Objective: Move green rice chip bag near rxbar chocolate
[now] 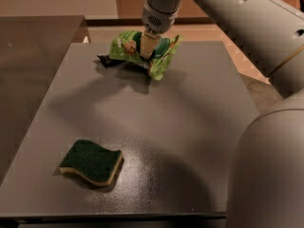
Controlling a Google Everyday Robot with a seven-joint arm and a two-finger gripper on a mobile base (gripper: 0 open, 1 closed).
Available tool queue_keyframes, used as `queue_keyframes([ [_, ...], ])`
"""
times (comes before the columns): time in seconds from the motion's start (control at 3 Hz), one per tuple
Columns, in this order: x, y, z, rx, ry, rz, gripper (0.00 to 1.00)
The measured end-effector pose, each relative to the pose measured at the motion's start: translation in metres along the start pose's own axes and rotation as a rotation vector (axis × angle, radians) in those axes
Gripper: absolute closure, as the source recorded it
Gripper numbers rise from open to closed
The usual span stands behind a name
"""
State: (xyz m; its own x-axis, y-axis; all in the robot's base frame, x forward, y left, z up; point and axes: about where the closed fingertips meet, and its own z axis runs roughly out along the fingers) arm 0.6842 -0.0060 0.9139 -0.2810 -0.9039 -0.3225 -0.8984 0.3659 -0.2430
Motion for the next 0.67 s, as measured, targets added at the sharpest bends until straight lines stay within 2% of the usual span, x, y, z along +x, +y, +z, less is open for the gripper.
queue_keyframes([
  [0.67,0.007,-0.023,0.011,0.041,0.036,0.002,0.12],
])
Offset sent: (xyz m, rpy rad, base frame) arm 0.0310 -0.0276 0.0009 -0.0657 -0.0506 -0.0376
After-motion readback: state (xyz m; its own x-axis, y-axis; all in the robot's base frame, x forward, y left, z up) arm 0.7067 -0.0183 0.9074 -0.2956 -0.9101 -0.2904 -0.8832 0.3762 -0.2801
